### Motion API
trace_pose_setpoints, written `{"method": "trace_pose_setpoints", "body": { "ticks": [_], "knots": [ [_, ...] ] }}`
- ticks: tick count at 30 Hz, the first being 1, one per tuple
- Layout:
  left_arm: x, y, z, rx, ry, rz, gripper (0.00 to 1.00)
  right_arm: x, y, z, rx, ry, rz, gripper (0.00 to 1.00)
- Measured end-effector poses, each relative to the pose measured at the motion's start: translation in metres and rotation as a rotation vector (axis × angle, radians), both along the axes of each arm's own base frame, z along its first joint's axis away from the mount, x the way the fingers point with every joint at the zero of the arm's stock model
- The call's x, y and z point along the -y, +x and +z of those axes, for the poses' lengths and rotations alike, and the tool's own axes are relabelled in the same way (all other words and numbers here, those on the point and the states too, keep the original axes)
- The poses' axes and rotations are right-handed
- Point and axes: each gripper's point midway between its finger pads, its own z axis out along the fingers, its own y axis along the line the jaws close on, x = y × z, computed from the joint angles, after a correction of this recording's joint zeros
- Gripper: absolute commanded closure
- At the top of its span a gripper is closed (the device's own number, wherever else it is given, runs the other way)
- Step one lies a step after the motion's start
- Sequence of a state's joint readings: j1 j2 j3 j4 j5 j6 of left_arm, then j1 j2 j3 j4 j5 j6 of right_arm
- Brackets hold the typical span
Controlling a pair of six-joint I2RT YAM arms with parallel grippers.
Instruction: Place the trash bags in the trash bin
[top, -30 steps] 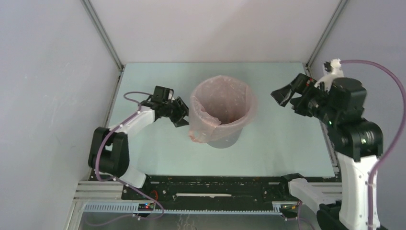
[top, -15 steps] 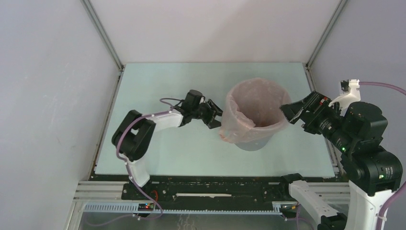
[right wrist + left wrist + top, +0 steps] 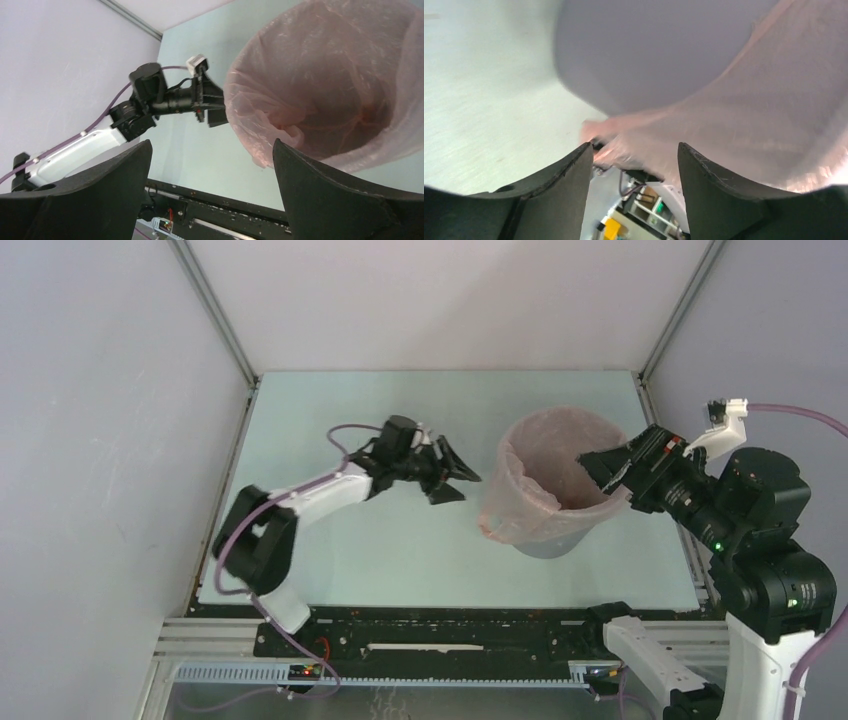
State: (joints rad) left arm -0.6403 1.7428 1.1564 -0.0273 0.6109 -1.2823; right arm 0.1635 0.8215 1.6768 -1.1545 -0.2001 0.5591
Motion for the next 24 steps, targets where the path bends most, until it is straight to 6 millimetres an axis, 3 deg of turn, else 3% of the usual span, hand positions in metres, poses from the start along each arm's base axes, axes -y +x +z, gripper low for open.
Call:
{"method": "trace_pose_setpoints", "body": {
  "ticks": [5, 6, 9, 12, 13, 15, 18, 21, 23, 24],
  "knots": [
    [-0.104, 0.006, 0.017, 0.098, 0.143, 0.151, 0.27, -0.013, 0.012, 0.01, 0.023, 0.028, 0.058, 0.0],
    [-0.135, 0.012, 0.027, 0.152, 0.194, 0.213, 0.27, -0.015, 0.014, 0.012, 0.029, 0.034, 0.069, 0.0],
    [-0.199, 0.009, 0.056, 0.277, 0.328, 0.345, 0.25, -0.021, 0.018, 0.02, 0.056, 0.053, 0.098, 0.0],
    [-0.236, -0.005, 0.098, 0.4, 0.419, 0.44, 0.24, -0.025, 0.018, 0.033, 0.104, 0.075, 0.12, 0.0],
    [-0.246, -0.01, 0.121, 0.453, 0.435, 0.474, 0.24, -0.026, 0.018, 0.038, 0.123, 0.083, 0.124, 0.0],
    [-0.255, -0.016, 0.169, 0.561, 0.431, 0.52, 0.11, -0.027, 0.015, 0.049, 0.164, 0.098, 0.129, 0.0],
    [-0.263, -0.024, 0.274, 0.797, 0.369, 0.585, 0.02, -0.028, 0.006, 0.08, 0.254, 0.129, 0.141, 0.0],
    [-0.27, -0.041, 0.366, 1.026, 0.3, 0.64, 0.0, -0.028, -0.007, 0.112, 0.352, 0.153, 0.153, 0.0],
    [-0.277, -0.061, 0.414, 1.165, 0.267, 0.674, 0.0, -0.027, -0.017, 0.133, 0.425, 0.167, 0.16, 0.0],
    [-0.28, -0.069, 0.428, 1.211, 0.26, 0.686, 0.0, -0.026, -0.021, 0.14, 0.451, 0.175, 0.162, 0.0]
  ]
}}
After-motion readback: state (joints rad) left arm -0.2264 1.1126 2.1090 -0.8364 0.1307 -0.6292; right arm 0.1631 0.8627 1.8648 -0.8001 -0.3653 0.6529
